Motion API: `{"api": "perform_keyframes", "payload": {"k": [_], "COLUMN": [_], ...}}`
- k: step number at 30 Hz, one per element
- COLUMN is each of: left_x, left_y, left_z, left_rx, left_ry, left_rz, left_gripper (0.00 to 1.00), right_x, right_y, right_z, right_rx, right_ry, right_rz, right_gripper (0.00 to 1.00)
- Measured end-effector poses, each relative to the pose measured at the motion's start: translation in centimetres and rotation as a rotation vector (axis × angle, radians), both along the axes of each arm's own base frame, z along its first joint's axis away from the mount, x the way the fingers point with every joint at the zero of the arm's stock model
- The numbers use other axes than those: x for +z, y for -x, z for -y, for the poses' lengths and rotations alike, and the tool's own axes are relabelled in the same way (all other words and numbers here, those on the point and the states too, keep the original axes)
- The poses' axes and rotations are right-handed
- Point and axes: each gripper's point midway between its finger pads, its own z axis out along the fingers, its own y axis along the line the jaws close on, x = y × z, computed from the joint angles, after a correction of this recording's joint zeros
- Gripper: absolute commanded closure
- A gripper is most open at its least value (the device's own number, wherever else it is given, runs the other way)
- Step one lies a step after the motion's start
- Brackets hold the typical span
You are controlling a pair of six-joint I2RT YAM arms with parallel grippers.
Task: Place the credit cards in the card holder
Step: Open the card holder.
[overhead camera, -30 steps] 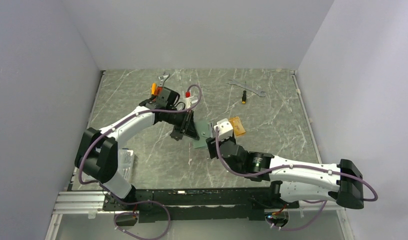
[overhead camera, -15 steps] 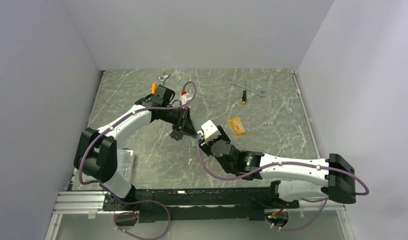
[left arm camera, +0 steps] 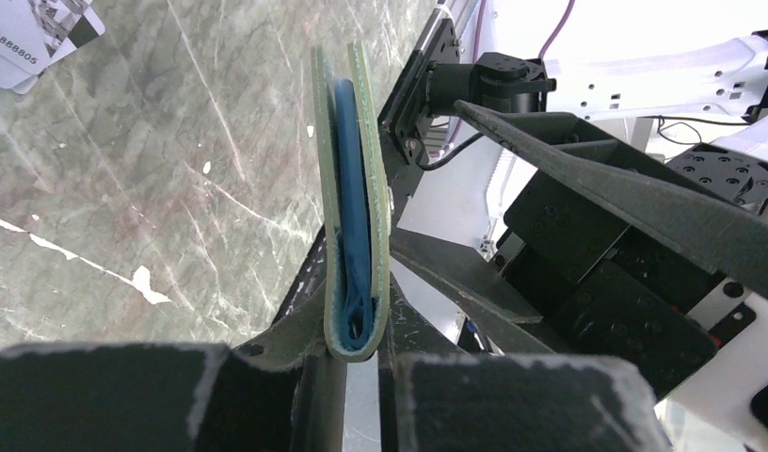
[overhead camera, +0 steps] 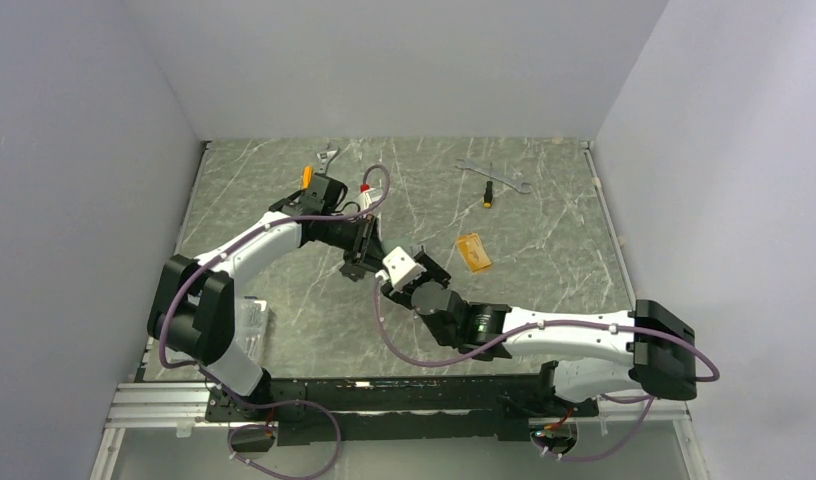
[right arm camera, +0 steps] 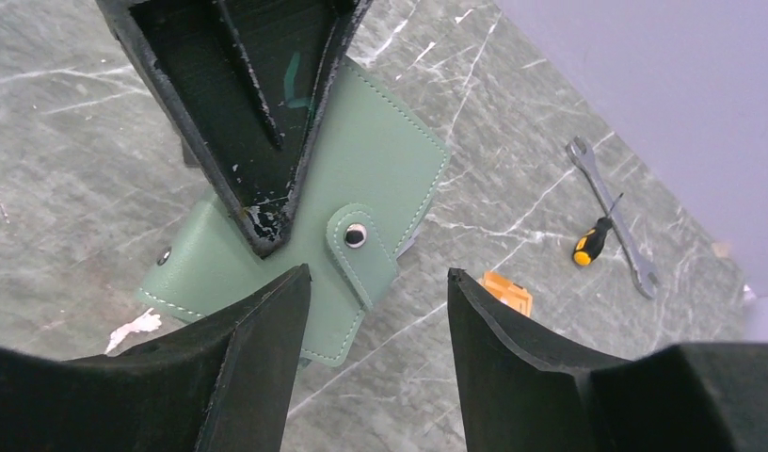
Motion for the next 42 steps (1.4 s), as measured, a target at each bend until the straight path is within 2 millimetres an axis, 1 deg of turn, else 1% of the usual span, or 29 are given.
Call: {"api": "perform_keyframes", "payload": {"k": [4, 6, 9, 13, 14, 15, 19, 25, 29, 33, 36, 38, 42], "left_x": [0.0, 0.0, 0.0, 0.2, 0.2, 0.2, 0.1, 1.2, 2.0, 2.0, 1.9, 1.6, 0.4], "left_y": [-0.4, -0.6, -0.5, -0.8, -0.9, -1.0, -1.3, -1.3, 0.8, 1.6, 1.8, 1.8, 1.5], "left_z": [-0.1, -0.1, 0.0, 0.2, 0.2, 0.3, 0.1, 0.2, 0.2, 0.3, 0.2, 0.1, -0.2], "left_rx": [0.01, 0.014, 0.016, 0.023, 0.023, 0.025, 0.04, 0.046, -0.006, -0.028, -0.03, -0.028, -0.017], "left_ry": [0.001, 0.005, 0.018, 0.031, 0.035, 0.039, 0.049, 0.081, 0.114, 0.12, 0.113, 0.101, 0.053], "left_rz": [0.009, 0.015, 0.005, 0.01, 0.015, 0.021, 0.031, 0.062, 0.014, -0.012, -0.017, -0.014, 0.03], "left_gripper": [1.0, 1.0, 1.0, 1.0, 1.0, 1.0, 1.0, 1.0, 1.0, 1.0, 1.0, 1.0, 1.0], "right_x": [-0.2, -0.2, -0.2, -0.7, -0.8, -0.9, -1.0, 0.8, 2.2, 2.5, 2.7, 2.4, 1.5], "right_y": [-0.6, -0.7, -1.1, -1.5, -1.5, -1.7, -2.1, -2.6, -4.3, -5.1, -4.8, -4.5, -3.2], "right_z": [-0.5, -0.6, -0.4, -0.8, -0.9, -1.1, -1.3, -0.8, 1.5, 3.3, 3.8, 4.2, 5.3], "right_rx": [-0.001, -0.001, -0.013, -0.018, -0.022, -0.028, -0.056, -0.133, -0.269, -0.367, -0.396, -0.407, -0.427], "right_ry": [0.055, 0.07, 0.096, 0.136, 0.142, 0.15, 0.153, 0.088, 0.019, -0.071, -0.159, -0.209, -0.335], "right_rz": [0.051, 0.071, 0.119, 0.184, 0.199, 0.212, 0.239, 0.299, 0.317, 0.288, 0.244, 0.198, 0.07], "right_gripper": [0.49, 0.55, 0.7, 0.94, 0.98, 1.0, 1.0, 1.0, 1.0, 1.0, 1.0, 1.0, 0.92]}}
